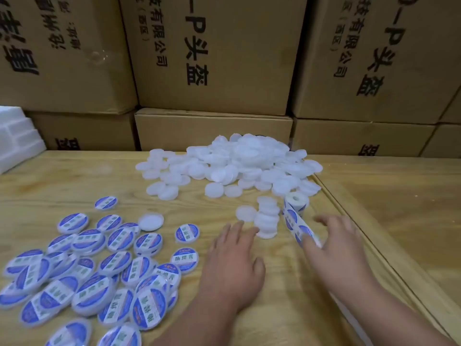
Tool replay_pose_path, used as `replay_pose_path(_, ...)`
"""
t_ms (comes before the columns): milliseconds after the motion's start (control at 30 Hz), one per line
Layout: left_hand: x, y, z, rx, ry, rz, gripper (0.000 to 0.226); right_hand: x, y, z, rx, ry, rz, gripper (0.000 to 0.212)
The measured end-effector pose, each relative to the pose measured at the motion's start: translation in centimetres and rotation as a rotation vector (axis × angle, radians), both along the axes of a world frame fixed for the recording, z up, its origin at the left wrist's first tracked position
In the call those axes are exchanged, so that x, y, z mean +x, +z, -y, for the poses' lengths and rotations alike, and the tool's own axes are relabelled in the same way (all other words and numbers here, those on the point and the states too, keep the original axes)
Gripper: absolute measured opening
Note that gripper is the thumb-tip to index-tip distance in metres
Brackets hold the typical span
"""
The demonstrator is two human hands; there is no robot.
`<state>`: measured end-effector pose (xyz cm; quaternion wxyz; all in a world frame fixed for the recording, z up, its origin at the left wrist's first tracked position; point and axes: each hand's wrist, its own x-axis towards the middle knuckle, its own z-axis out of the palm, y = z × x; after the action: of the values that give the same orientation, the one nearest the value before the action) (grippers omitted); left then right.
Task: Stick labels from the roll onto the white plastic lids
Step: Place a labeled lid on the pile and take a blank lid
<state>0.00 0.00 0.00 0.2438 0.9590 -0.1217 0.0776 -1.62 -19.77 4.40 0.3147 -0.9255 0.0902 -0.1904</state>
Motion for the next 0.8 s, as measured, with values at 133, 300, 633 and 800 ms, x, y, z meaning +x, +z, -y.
replay_pose_path(133, 2.7, -0.5, 0.5, 0.099, -0.032, -0.011, 0.070, 1.8, 1.1, 2.4, 0.020, -0.041, -0.364, 0.032)
replay_pose_path(300, 3.0, -1.4, 0.8, 0.128, -0.040, 0.004, 0.065, 1.7, 0.5, 2.8, 0.271, 0.165, -0.540, 0.028)
replay_pose_path(633, 2.7, -1.1, 0.7, 0.028, -0.016, 0.063, 0.056, 0.1, 2.3, -0.7, 0.449, 0.557, -0.783, 0.026)
replay_pose_path(800, 2.8, -1.0, 0.8, 0.121, -0.064, 0.032, 0.060, 2.7, -0.9, -1.6, 0.356, 0.455, -0.296, 0.029)
